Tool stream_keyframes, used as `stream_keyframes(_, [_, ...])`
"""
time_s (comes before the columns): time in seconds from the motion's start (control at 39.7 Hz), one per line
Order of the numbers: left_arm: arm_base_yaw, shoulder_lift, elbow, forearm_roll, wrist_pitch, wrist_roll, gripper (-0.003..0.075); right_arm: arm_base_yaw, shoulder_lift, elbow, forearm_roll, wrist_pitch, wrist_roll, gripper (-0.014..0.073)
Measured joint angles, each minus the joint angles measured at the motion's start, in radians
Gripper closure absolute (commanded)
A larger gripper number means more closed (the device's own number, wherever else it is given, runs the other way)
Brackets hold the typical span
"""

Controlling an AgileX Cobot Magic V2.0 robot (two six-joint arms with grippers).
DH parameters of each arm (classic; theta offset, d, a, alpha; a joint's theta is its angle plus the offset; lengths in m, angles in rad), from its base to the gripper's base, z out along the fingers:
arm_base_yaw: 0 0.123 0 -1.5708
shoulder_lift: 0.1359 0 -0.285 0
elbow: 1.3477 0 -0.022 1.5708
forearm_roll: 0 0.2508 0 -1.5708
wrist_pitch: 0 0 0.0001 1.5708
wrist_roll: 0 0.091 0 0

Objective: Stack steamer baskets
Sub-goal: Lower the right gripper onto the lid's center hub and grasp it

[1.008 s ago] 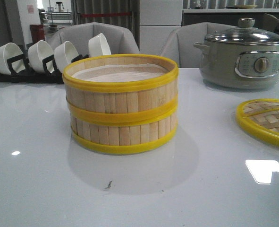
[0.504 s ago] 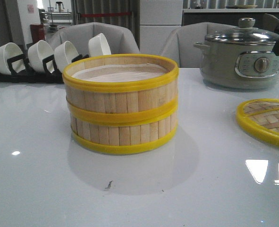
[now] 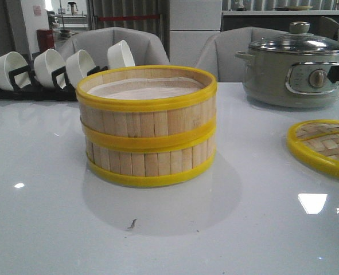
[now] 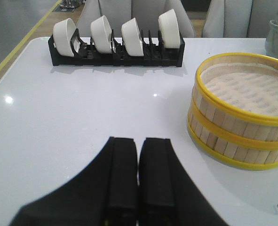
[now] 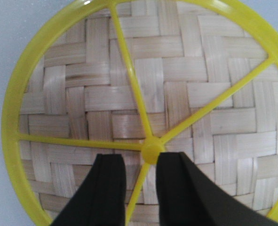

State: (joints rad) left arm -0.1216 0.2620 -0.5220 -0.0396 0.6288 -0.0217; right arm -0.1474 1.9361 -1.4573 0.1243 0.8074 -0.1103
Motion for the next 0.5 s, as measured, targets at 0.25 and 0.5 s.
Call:
stream_keyframes(0.25, [0.0, 0.0, 0.0, 0.0, 0.0, 0.0, 0.0636, 0.0, 0.013, 0.0, -0.018, -0.004, 0.0, 0.0292])
stream_keyframes(0.5, [0.0, 0.0, 0.0, 0.0, 0.0, 0.0, 0.0636, 0.0, 0.015, 0.0, -0.024, -0.014, 0.0, 0.0291])
